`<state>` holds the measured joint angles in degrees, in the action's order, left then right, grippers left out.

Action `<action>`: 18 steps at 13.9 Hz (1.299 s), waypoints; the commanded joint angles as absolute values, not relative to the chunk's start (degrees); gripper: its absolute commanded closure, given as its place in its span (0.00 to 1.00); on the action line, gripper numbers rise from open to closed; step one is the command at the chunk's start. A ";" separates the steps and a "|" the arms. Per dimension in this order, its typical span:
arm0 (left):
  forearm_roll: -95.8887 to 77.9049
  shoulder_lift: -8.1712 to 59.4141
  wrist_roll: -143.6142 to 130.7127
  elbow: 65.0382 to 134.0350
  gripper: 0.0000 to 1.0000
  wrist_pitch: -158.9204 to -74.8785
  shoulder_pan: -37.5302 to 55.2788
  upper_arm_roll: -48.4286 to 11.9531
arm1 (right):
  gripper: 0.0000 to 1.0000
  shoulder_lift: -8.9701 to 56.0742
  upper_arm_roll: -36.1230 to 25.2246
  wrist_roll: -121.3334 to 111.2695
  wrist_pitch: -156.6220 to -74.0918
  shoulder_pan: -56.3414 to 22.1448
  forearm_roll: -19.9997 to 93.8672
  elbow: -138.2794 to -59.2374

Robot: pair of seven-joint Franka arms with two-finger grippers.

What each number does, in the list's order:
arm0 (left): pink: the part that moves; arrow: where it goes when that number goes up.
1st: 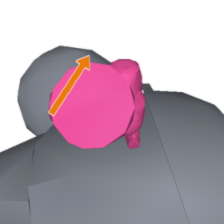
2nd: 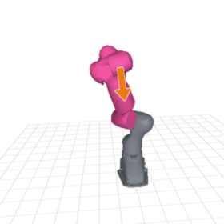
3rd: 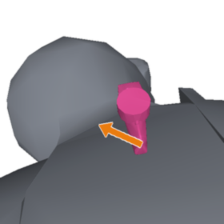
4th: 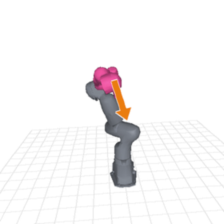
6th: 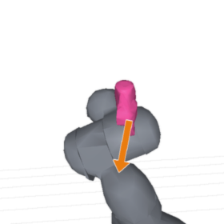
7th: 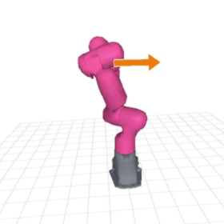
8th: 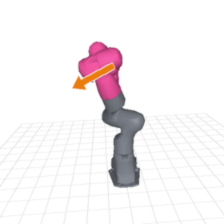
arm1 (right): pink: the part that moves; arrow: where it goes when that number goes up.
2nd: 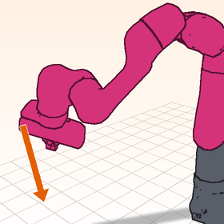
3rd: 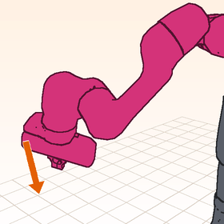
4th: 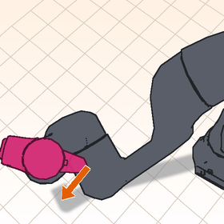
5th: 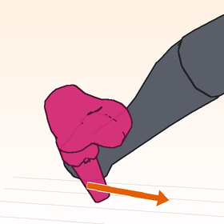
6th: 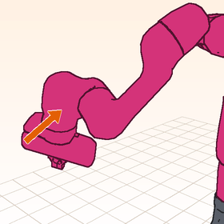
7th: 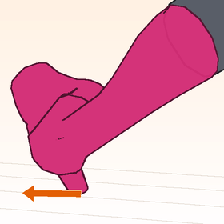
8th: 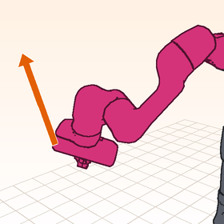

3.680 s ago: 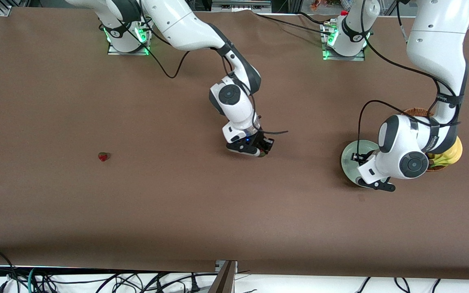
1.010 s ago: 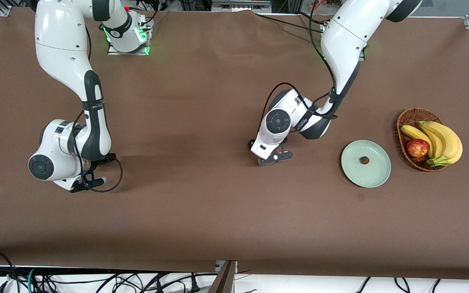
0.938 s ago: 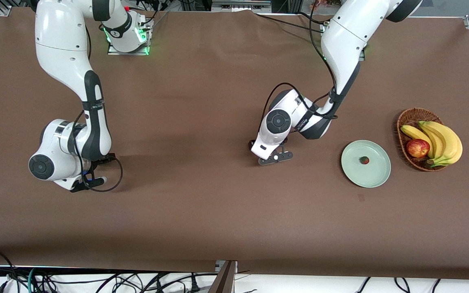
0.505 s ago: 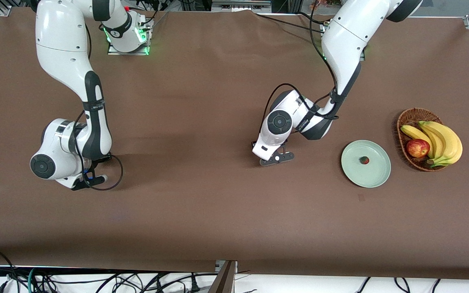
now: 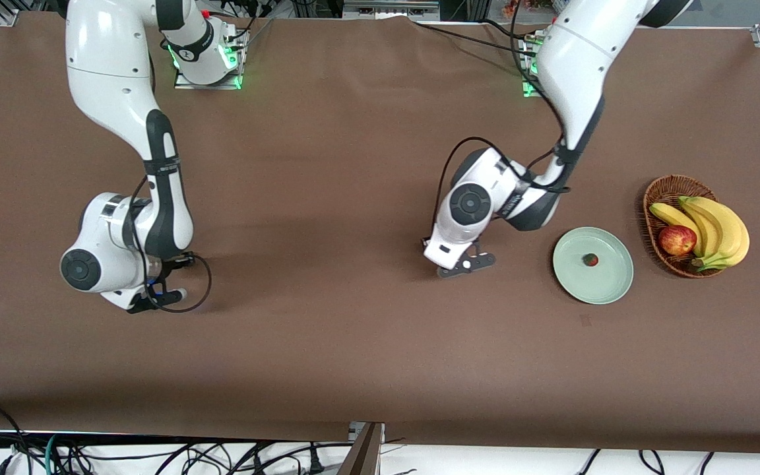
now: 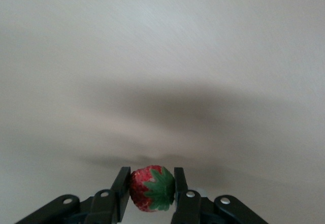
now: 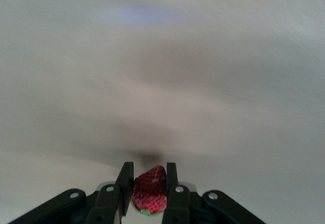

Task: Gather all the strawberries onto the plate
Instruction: 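Drop the strawberry on the plate while the right gripper carries the last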

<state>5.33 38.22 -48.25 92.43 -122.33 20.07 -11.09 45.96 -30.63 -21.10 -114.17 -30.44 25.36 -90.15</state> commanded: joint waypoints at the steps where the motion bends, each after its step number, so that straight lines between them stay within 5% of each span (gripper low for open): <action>1: 6.33 33.49 -38.45 93.60 0.84 -115.16 14.43 -10.90 | 1.00 45.53 -29.89 -6.04 -114.52 -36.71 27.94 -88.68; 5: 7.82 32.43 -17.11 93.69 0.83 -112.85 3.81 -10.28 | 1.00 46.31 -22.96 16.20 -118.37 -41.04 39.34 -85.00; 8: 7.91 34.53 -6.53 93.78 0.79 -113.64 -1.74 -10.37 | 1.00 48.33 -15.58 32.47 -130.21 -44.37 40.26 -81.23; 11: 7.82 35.85 -4.13 94.66 0.70 -115.83 -3.16 -10.37 | 1.00 53.33 -14.41 47.85 -139.28 -51.13 40.17 -74.91; 12: 7.74 36.38 -4.13 94.75 0.61 -115.84 -3.25 -10.37 | 1.00 55.09 -14.33 51.73 -141.74 -52.89 40.17 -72.71; 14: 7.65 36.56 -4.31 94.75 0.00 -115.75 -3.51 -10.37 | 1.00 59.30 -14.33 57.63 -147.10 -56.41 40.08 -68.84; 17: 7.21 36.48 -4.31 94.66 0.00 -115.49 -3.87 -10.46 | 0.96 62.84 -14.33 59.59 -151.69 -58.88 40.08 -66.62; 18: 7.03 36.39 -4.48 94.57 0.00 -115.31 -3.78 -10.55 | 0.60 63.10 -14.41 59.59 -152.05 -59.23 40.08 -66.62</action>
<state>6.77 37.10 -4.96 94.43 -115.47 -3.30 -10.00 60.78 -13.74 58.96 -151.43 -59.11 39.02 -69.97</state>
